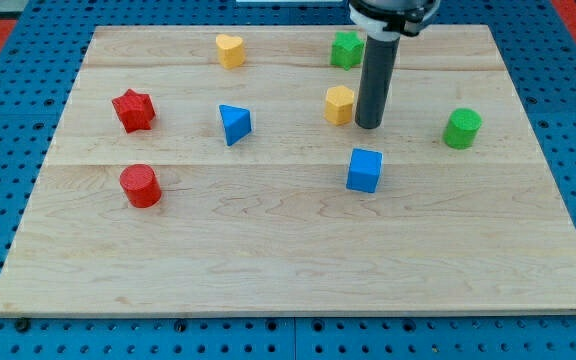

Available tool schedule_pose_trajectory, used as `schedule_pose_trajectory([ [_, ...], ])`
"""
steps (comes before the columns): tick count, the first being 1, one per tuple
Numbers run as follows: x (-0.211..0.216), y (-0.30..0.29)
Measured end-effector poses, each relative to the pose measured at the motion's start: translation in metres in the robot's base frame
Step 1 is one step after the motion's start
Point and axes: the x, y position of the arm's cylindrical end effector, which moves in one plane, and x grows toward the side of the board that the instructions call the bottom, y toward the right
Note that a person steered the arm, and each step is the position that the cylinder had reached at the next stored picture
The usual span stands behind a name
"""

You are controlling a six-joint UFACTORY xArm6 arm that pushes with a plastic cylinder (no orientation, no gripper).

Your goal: Push your arm diagonal to the green star

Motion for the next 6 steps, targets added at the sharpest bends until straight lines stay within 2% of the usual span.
schedule_pose_trajectory([
  [1, 0.024, -0.010],
  [3, 0.011, -0.041],
  [5, 0.004, -0.024],
  [6, 0.003, 0.010],
])
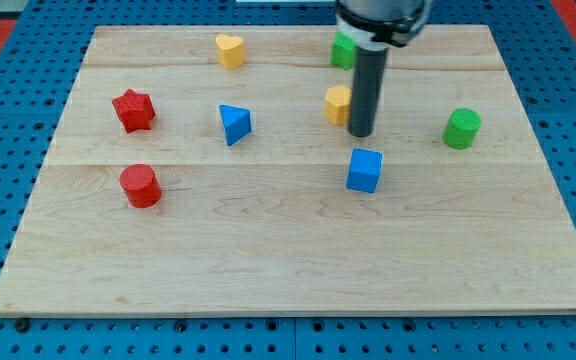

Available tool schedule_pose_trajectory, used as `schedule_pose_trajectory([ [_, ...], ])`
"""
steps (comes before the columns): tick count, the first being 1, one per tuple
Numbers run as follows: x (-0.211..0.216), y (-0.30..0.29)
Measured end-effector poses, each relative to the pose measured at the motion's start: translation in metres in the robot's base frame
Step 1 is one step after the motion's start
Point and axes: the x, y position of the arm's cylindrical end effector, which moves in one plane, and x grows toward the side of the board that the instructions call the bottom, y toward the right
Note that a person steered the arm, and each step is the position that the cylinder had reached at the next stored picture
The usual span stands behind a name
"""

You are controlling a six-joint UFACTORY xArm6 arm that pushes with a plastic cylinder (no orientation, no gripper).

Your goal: Push your arm diagonal to the green star

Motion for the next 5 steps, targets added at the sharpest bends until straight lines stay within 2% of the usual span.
schedule_pose_trajectory([
  [1, -0.005, 0.055],
  [2, -0.026, 0.064],
  [3, -0.049, 0.062],
  [5, -0.058, 0.031],
])
